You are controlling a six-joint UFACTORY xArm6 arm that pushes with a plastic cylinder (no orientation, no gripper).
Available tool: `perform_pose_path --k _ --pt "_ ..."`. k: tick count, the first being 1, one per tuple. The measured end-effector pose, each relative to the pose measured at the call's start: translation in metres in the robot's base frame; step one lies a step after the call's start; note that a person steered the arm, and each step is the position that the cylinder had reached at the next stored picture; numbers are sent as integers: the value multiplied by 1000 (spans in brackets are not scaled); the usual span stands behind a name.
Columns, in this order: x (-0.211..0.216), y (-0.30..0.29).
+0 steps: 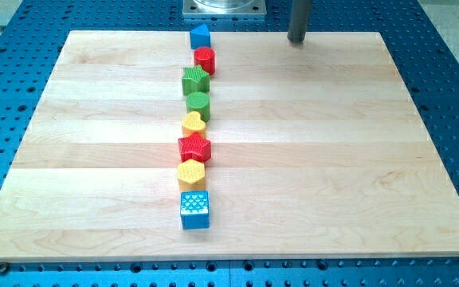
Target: Move the yellow heart to the bottom left of the red star
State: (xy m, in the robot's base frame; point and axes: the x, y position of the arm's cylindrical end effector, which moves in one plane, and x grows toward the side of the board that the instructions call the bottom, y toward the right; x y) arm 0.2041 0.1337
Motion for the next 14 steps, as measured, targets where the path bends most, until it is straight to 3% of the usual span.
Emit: perform_pose_path --k 4,8,9,11,12,13,14 --pt "2 -4" --pt "164 2" --pt "259 6" --pt "383 -53" --pt "401 -124" --pt "397 -156" --pt "383 -151"
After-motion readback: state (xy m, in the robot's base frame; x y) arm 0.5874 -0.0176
